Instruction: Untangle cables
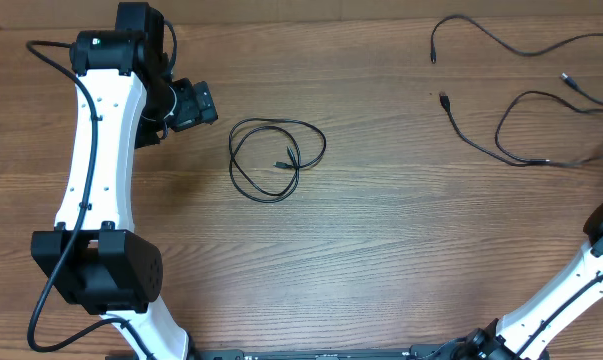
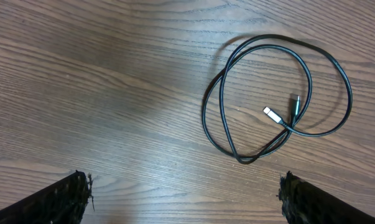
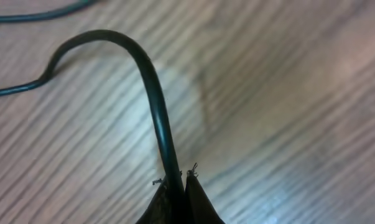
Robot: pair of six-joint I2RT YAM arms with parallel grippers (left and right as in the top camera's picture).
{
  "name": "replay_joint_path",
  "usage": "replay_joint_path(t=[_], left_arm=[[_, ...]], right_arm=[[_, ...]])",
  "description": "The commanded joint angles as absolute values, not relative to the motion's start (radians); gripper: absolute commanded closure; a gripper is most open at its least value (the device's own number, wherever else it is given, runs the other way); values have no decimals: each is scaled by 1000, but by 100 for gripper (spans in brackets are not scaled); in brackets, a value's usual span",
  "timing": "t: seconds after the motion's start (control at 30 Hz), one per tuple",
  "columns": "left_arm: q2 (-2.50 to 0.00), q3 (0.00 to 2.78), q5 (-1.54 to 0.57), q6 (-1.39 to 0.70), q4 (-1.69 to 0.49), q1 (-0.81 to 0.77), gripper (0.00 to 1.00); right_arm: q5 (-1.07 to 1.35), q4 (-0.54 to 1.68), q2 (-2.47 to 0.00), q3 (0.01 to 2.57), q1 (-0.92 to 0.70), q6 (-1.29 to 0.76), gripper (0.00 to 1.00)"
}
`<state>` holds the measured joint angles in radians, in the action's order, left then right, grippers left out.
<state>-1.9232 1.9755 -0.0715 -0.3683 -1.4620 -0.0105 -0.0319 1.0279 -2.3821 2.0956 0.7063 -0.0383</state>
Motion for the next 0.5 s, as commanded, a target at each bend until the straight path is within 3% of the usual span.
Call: replay_joint_path(t=[0.0,0.07,0.13,0.23,0.27,0.37,0.47], left_arm=[[-1924,1982,-75,-389,-1461,-8,0],[-1924,1982,-75,-389,-1461,-8,0],[-1924,1982,-75,-389,-1461,-8,1],[-1924,1982,-75,-389,-1461,-8,0],[-1924,1982,-75,-389,-1461,-8,0],[-1924,1982,-75,-390,-1461,-8,0],[-1924,1982,-75,-390,-1461,-8,0]], right_arm=[[83,987,-2385,2122,703,105,96],[83,962,-2385,2122,703,113,95],[80,952,-2385,2122,703,112,76],[61,942,-2385,2122,702,75,14],[62,941,-2385,2122,702,72,0],[78,943,-2385,2122,702,22,0],[311,947,-2385,2122,702,9,0]])
